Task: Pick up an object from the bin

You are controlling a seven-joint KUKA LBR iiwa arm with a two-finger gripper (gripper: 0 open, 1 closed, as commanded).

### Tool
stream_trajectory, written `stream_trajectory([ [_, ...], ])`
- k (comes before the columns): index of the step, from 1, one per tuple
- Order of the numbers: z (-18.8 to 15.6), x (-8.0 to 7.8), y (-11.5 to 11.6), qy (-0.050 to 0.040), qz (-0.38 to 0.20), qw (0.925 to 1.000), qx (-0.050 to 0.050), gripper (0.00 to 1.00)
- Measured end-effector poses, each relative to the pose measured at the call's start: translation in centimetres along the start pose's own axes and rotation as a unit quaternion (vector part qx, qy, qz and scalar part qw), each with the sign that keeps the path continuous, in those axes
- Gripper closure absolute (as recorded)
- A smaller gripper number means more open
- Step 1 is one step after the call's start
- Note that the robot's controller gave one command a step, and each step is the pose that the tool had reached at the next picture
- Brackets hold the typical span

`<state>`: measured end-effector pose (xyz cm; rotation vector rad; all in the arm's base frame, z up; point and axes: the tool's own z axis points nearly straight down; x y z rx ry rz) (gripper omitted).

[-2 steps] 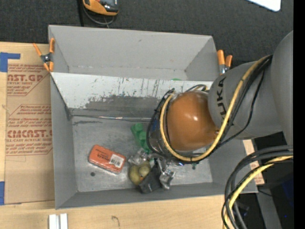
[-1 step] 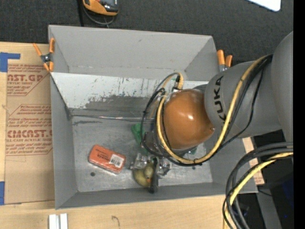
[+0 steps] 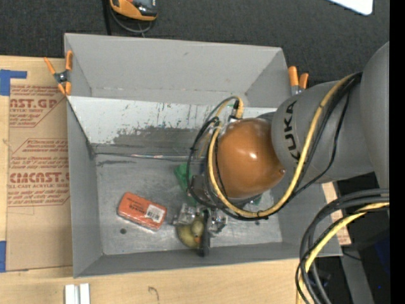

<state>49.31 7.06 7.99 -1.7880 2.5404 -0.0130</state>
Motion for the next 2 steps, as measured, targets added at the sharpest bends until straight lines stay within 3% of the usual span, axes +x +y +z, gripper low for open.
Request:
stream_trajectory([
  [2, -0.81, -0.11, -0.05, 0.0033, 0.0, 1.0, -0.004, 1.0],
])
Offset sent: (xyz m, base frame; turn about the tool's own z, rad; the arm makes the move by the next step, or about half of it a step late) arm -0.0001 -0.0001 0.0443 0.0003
